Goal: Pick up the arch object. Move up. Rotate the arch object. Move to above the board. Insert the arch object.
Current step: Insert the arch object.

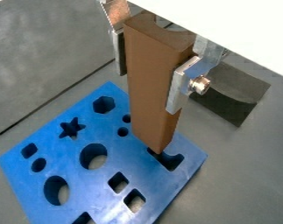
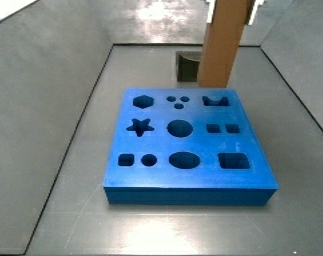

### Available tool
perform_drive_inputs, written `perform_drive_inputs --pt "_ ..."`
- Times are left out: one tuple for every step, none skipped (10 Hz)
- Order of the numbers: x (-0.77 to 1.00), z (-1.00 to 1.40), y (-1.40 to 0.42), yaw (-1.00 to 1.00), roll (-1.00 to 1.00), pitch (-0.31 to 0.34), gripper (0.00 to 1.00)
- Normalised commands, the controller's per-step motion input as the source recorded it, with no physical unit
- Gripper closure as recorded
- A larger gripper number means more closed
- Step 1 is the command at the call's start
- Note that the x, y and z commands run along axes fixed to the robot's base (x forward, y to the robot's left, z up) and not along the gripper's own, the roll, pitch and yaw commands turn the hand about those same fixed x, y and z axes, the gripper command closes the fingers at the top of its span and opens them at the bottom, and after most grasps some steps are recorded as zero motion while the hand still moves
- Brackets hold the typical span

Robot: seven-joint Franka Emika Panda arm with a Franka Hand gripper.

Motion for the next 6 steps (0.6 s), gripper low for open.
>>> perform_drive_inputs --pt "0.87 -0.03 0.0 -0.11 0.04 0.123 1.0" --pt "0.83 -0.1 0.02 -0.03 0.08 0.139 1.0" --pt "0.77 -0.21 0.0 -0.05 0.08 0.129 1.0" --pt "0.77 -0.23 0.04 -0.05 0.07 0.131 1.0" --pt "0.77 -0.24 0.04 -0.05 0.06 0.131 1.0" --pt "0.93 -0.23 0.04 -0.06 0.05 0.137 1.0"
